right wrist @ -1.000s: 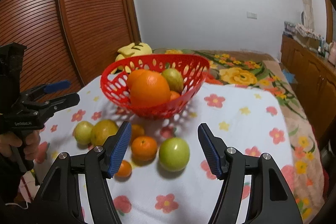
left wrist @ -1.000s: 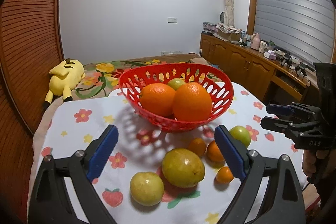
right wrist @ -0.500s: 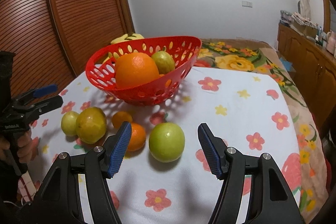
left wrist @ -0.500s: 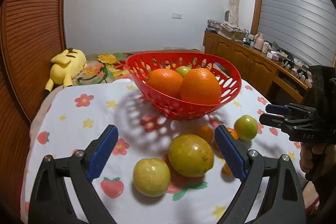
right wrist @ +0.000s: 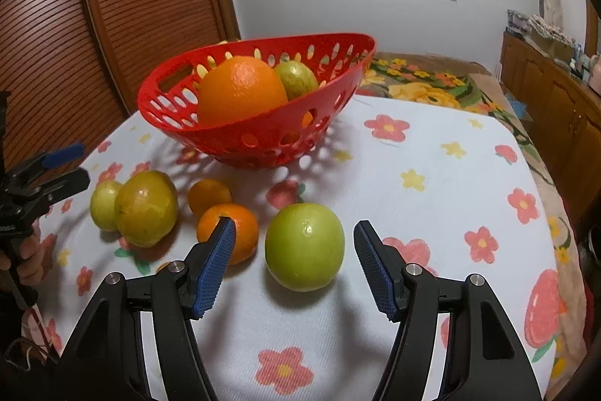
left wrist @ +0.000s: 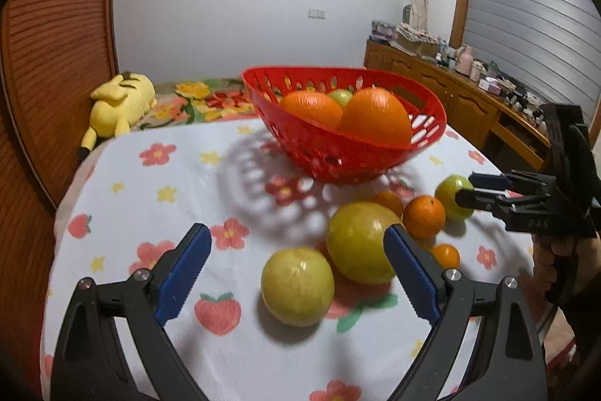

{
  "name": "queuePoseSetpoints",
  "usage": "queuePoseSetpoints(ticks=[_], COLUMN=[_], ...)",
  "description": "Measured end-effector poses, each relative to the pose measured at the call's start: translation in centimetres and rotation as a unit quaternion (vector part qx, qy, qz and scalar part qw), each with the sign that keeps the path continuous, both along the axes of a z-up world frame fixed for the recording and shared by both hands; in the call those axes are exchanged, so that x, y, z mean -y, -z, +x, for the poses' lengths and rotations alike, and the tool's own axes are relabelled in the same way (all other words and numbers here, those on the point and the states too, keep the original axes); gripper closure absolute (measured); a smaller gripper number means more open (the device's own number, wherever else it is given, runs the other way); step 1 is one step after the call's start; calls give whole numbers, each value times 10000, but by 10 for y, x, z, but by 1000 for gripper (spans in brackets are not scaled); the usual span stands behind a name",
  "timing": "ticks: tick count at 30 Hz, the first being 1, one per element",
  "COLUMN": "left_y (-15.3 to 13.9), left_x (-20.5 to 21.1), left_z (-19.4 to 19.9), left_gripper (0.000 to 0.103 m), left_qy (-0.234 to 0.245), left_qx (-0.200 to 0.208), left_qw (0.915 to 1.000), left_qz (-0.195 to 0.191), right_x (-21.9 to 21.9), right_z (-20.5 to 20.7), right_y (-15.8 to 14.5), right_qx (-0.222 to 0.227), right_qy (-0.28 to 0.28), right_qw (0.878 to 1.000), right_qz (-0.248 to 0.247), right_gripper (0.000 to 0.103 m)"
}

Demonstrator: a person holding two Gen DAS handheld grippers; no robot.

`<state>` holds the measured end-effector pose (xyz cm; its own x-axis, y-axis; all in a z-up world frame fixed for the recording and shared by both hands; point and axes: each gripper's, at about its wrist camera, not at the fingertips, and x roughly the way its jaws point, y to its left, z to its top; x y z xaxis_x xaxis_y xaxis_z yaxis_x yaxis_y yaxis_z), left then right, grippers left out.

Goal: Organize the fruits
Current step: 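Move both grippers back toward the remaining fruit on the table, then grasp the yellow pomelo with the left gripper while the right gripper grasps the green citrus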

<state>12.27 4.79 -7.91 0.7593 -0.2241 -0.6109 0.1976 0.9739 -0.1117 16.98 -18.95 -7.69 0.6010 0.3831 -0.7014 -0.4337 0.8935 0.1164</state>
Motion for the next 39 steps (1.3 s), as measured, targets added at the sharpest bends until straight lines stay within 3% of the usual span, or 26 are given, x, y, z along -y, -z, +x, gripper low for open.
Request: queuePoseSetpoints(ticks=[9, 13, 24, 39], left_y=[20, 21, 30, 40], left_x=[-2, -7, -7, -3], left_z=[-3, -5, -6, 7], left_gripper=[9, 10, 39, 38], left_qy=[-21, 93, 129, 107], left_qx=[-319, -347, -503, -785], left_qw=[9994, 9993, 9986, 9969], left_qz=[114, -106, -117, -16], right_x=[1, -1, -1, 0], right_z=[4, 4, 6, 7], right_y=[12, 15, 20, 21], right_qx=[-160, -171, -207, -217], right_qy=[26, 17, 28, 55], right_qw=[9999, 9998, 9998, 9997], right_qz=[50, 45, 52, 51], right_gripper=[36, 36, 37, 39])
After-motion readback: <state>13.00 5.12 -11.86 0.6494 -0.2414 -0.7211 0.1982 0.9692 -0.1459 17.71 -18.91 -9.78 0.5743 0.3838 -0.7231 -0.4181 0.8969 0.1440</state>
